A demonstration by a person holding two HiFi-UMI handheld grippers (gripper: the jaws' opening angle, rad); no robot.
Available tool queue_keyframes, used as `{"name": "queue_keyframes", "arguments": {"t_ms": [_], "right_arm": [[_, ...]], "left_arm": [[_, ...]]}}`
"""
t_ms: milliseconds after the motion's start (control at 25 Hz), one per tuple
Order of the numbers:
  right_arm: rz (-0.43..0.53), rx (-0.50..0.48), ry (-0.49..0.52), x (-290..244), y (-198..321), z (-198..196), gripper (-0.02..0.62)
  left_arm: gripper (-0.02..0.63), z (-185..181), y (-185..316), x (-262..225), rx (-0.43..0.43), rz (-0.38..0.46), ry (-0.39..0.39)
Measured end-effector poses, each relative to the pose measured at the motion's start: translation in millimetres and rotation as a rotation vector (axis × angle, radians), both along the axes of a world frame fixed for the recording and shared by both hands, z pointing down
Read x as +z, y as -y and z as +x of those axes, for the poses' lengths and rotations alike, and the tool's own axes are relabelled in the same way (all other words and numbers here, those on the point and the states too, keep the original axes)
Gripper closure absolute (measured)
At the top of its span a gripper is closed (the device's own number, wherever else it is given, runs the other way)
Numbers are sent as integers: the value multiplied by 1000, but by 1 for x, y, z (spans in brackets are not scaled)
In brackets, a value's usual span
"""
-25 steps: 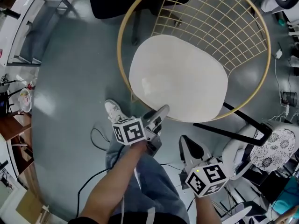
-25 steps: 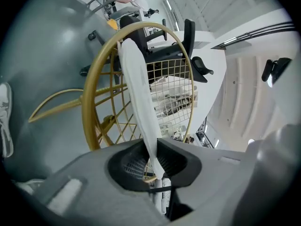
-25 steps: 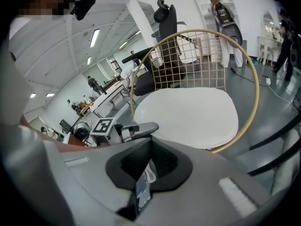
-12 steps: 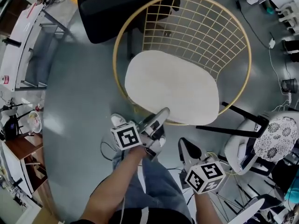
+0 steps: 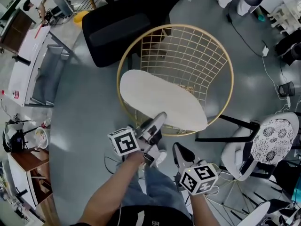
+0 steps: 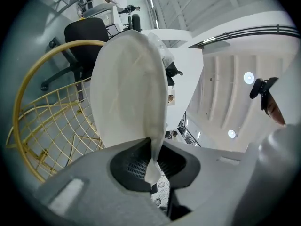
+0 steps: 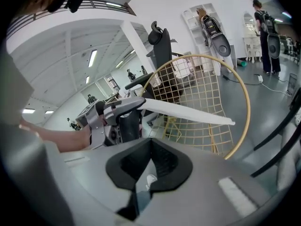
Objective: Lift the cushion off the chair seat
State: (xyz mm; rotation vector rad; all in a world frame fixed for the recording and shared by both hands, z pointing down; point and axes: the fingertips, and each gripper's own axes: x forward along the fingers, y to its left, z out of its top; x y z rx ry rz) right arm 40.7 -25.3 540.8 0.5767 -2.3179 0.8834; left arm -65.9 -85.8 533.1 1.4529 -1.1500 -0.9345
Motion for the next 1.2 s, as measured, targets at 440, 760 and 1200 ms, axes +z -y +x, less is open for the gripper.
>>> {"name": "queue_keyframes", "arguments": {"t_ms": [440,760,1200], "right_arm": [[140,-36,163,-96,14,-31,595],[198,-11,248,-148,22,-28,595],[318,-24,284,-192,44,-27,595]], "left_arm": [[580,1,-23,-75,-53,-2,18],[580,-13,-38,-133,-117,48,60],[578,-33,-54,-195,-214,134,155]]}}
